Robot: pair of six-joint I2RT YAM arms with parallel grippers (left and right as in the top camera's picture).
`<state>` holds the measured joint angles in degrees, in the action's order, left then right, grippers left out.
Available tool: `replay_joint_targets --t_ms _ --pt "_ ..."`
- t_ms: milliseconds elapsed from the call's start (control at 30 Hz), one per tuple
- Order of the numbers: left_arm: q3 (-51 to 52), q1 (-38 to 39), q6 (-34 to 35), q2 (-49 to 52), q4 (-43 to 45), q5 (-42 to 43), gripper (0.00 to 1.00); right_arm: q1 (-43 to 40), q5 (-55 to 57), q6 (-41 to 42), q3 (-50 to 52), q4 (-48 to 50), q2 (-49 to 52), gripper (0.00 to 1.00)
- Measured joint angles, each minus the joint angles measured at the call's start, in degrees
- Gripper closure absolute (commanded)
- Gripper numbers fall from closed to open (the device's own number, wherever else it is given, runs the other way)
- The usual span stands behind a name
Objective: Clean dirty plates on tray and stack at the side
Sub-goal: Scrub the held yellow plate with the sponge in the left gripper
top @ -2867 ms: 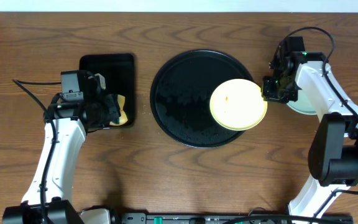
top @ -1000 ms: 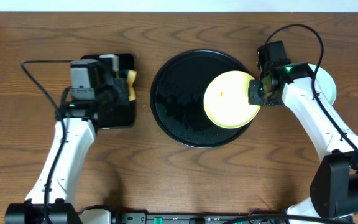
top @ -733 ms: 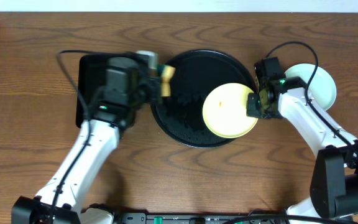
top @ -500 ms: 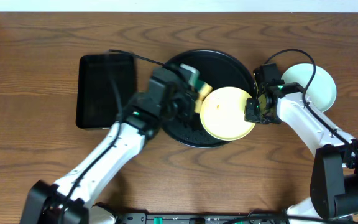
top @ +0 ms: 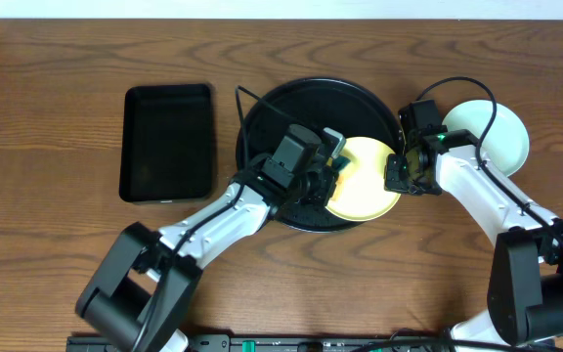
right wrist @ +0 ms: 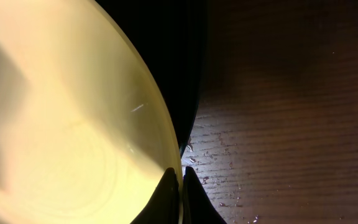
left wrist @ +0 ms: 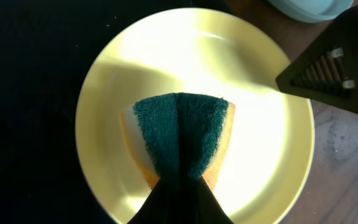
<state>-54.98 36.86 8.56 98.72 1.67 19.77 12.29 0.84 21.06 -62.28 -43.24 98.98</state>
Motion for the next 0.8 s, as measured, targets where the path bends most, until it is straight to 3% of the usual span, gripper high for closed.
replay_joint_targets --t_ms 800 --pt "0.0 2.0 0.0 9.5 10.2 -0.1 0.92 0.0 0.0 0.0 0.0 0.1 0.0 0.99"
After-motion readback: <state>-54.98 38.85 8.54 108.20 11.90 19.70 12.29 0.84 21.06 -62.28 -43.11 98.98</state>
